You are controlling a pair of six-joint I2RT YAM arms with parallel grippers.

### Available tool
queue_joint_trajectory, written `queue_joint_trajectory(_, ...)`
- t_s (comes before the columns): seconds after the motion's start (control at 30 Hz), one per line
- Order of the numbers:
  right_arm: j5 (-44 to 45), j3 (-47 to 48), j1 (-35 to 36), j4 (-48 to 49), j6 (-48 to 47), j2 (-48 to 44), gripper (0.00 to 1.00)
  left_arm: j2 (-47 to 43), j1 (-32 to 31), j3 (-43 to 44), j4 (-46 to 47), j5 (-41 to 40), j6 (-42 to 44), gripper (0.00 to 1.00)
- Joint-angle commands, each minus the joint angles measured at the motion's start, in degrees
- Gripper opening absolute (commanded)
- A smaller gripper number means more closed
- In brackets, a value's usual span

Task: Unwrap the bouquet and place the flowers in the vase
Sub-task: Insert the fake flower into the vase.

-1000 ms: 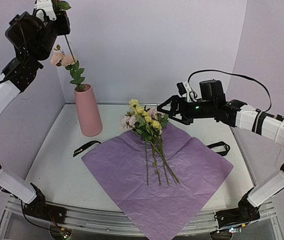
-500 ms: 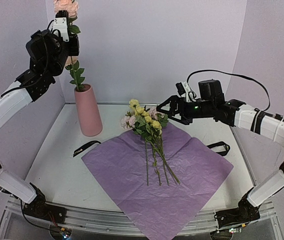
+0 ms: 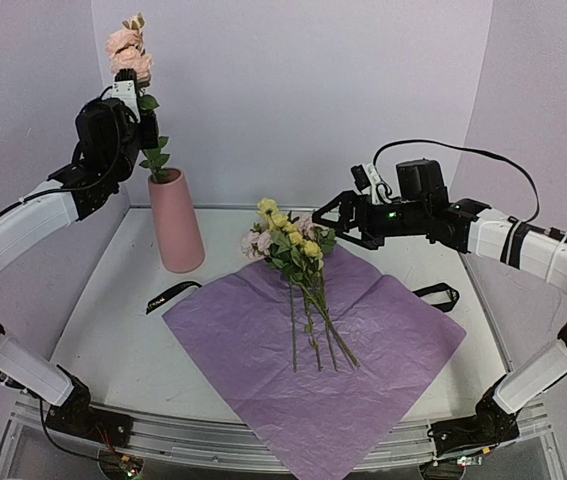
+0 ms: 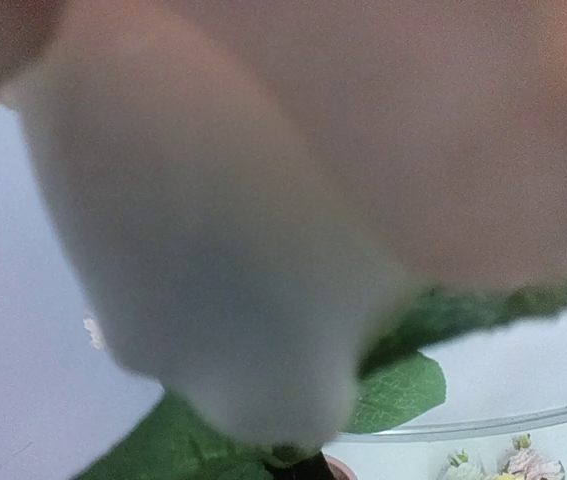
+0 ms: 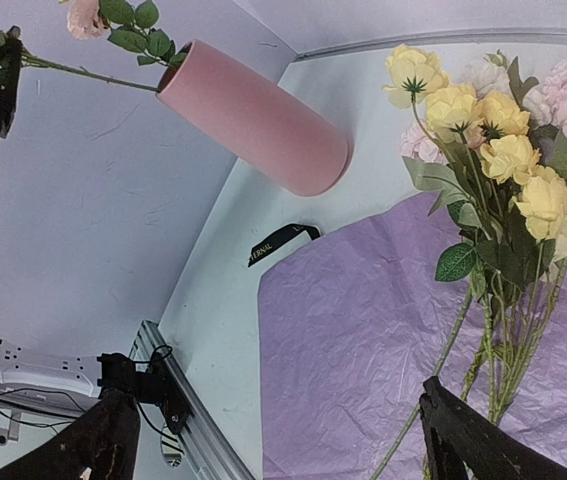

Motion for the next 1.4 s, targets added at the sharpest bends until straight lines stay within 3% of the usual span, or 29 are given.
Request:
queue_joint_trajectory(0.0,-0.57,-0.57,0.28,1.28,-0.62,-0.83,0.98,1.33,0.3,-2.02,0.82,0.83,-3.75,0.02)
queue_joint_trajectory(0.17,-0.41,-0.93,0.24,1.27,-1.26,-0.99,0.98,4.45,0.55,-2.52,-0.09,1.02,-5.7,0.07)
queue_joint_trajectory(0.33,-0.57,-1.2,0.28,1.11,-1.76,-1.16,0.98,7.53,0.72,-0.76,-2.82,1.6,-8.92,0.36)
queue_joint_trajectory(0.57,-0.76,-1.86,0.28,1.1,-2.21,-1.34,0.98,9.23,0.73,2.29,-7.71,1.06,-13.32,0.55)
queue_joint_trajectory(0.8,-0.82,-2.59,0.29,1.17,-2.61,-1.45,0.98,7.2,0.73,2.08,-11.93,1.16,-17.28,0.57)
queue_joint_trajectory(1.0,-1.31,-3.59,0.27,1.22,-2.54,-1.5,0.98,4.0,0.73,0.69,-14.9,6.53,-21.92,0.66)
queue_joint_trajectory(1.37,-1.81,-5.58,0.29,1.1,-2.39,-2.45,0.98,-2.08,0.73,-3.71,-19.47,13.64,-31.39,0.7)
